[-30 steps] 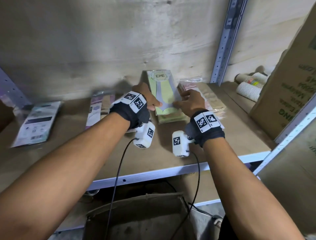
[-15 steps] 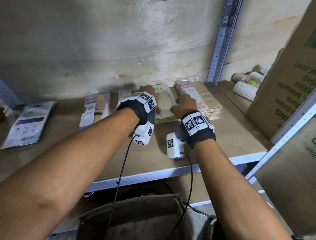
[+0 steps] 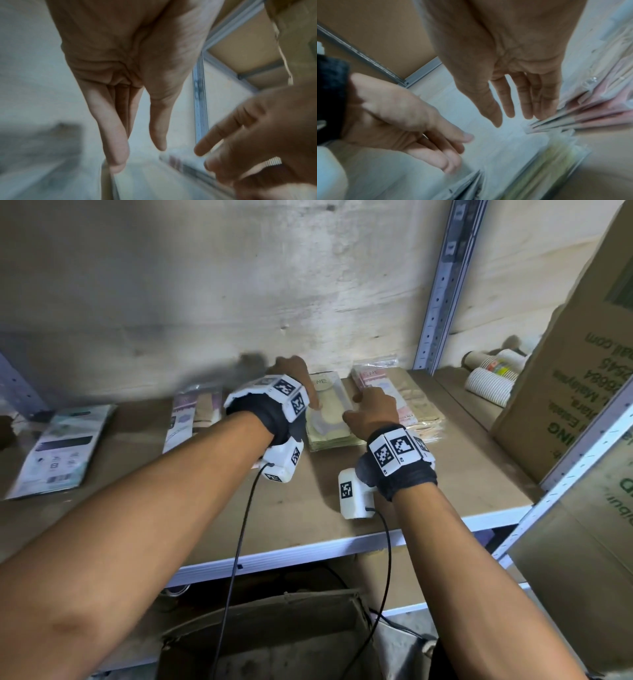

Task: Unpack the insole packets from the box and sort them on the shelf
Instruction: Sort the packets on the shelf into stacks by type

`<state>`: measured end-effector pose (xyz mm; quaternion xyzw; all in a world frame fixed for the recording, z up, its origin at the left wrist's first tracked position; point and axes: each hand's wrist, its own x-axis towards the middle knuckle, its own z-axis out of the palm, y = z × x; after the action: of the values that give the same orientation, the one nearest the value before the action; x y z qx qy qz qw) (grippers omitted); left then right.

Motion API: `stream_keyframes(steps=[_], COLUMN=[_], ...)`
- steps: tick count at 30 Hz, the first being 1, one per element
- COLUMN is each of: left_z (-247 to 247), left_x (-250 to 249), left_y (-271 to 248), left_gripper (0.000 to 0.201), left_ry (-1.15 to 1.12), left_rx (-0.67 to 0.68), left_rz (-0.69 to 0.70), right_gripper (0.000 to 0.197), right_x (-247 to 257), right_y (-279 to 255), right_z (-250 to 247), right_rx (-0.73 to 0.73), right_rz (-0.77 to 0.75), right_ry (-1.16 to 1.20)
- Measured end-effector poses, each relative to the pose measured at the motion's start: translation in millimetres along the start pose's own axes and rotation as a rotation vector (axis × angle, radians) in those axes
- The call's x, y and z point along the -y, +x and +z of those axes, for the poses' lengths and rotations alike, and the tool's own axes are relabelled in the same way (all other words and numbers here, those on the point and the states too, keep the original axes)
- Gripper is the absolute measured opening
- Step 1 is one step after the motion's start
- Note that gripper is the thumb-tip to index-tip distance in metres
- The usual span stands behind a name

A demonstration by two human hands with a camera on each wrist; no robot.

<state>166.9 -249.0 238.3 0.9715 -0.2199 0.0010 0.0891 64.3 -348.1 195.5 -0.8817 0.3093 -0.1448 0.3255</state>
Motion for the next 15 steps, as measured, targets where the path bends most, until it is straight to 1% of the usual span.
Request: stream_keyframes(steps=[2,4,6,8,10,11,12,14,15], left_z=[-29,-51,-60,-55,-42,-35,-28,-18,-14], left_x=[20,55,107,163,217,241,265,306,324], left_y=[-3,-9,-20,-34,-46,-51,-54,-62,-66], left_gripper=[0.052,0.052,0.038,0.022,0.018,0.018,0.016,0.015,0.019], left_ry=[-0.085,-0.337,-0.685,-0.862,-0.933,-0.934,-0.919,-0.827,-0.758], left_rx=[-0.068,-0.109,-0.142,-0.223,-0.275,-0.271,-0.271,-0.315,-0.323], left_rz=[-0.014,-0.036,-0.069,-0.116,-0.204,-0.267,-0.336,-0.457,-0.496], right_gripper=[0.037,0.025,0.011,0.005,0.008,0.01,0.011,0.006,0.008], right_x=[3,11,23,40,63,76,90,120,135], right_y=[-4,-13,-28,-43,-58,-65,-69,-78,-82], right_z=[-4,-4,1,11,27,38,50,78,94], right_rx=[-0.037,-0.023,0.044,0.116,0.23,0.29,0.346,0.455,0.502], right_rz=[-0.076,-0.125,-0.177,-0.251,-0.301,-0.316,-0.325,-0.322,-0.314], right_ry=[0.086,0.259,0.43,0.471,0.515,0.543,0.572,0.61,0.62])
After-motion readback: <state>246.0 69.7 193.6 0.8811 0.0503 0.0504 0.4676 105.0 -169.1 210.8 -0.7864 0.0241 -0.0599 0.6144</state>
